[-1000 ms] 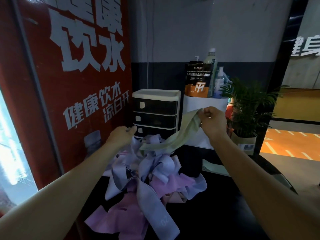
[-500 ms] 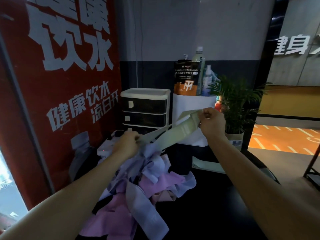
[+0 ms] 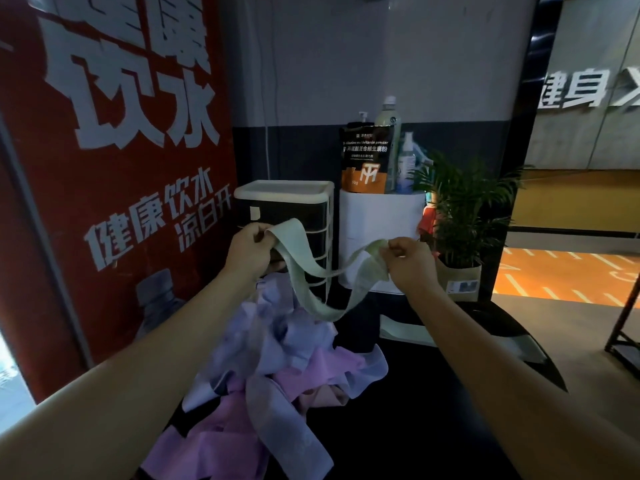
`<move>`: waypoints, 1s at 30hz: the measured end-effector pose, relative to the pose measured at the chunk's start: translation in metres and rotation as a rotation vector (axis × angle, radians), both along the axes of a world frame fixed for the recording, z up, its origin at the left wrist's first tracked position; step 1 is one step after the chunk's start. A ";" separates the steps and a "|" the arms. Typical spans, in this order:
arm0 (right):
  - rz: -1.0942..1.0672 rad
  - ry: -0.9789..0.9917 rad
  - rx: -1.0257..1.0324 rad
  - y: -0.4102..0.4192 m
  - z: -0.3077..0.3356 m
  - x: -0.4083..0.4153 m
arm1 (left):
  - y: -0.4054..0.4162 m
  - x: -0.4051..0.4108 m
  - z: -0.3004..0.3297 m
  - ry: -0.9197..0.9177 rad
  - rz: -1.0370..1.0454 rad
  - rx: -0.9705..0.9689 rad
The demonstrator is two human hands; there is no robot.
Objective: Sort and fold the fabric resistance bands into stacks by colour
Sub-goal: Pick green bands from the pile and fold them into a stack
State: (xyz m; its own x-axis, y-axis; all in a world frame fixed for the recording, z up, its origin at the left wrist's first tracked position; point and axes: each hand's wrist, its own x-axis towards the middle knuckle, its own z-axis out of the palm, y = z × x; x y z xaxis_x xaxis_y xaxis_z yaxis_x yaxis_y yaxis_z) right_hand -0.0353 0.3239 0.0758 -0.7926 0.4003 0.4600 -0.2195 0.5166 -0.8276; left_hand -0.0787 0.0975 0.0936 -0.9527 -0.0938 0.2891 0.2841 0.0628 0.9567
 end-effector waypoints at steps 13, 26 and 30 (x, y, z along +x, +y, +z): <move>-0.061 -0.081 -0.018 0.038 -0.005 0.017 | 0.006 -0.006 -0.009 -0.035 0.028 -0.022; 0.011 -0.152 -0.208 0.077 -0.028 0.050 | 0.035 0.001 -0.033 -0.160 -0.194 -0.066; 0.014 -0.238 -0.388 0.089 -0.043 0.050 | 0.039 -0.001 -0.037 -0.053 -0.098 -0.208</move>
State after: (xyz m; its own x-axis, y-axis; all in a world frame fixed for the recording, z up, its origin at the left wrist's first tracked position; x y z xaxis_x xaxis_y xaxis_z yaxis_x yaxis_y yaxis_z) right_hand 0.0150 0.4127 0.0333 -0.8648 0.4953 0.0825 -0.0043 0.1570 -0.9876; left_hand -0.0794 0.1362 0.0565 -0.9688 0.0565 0.2415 0.2480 0.2349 0.9398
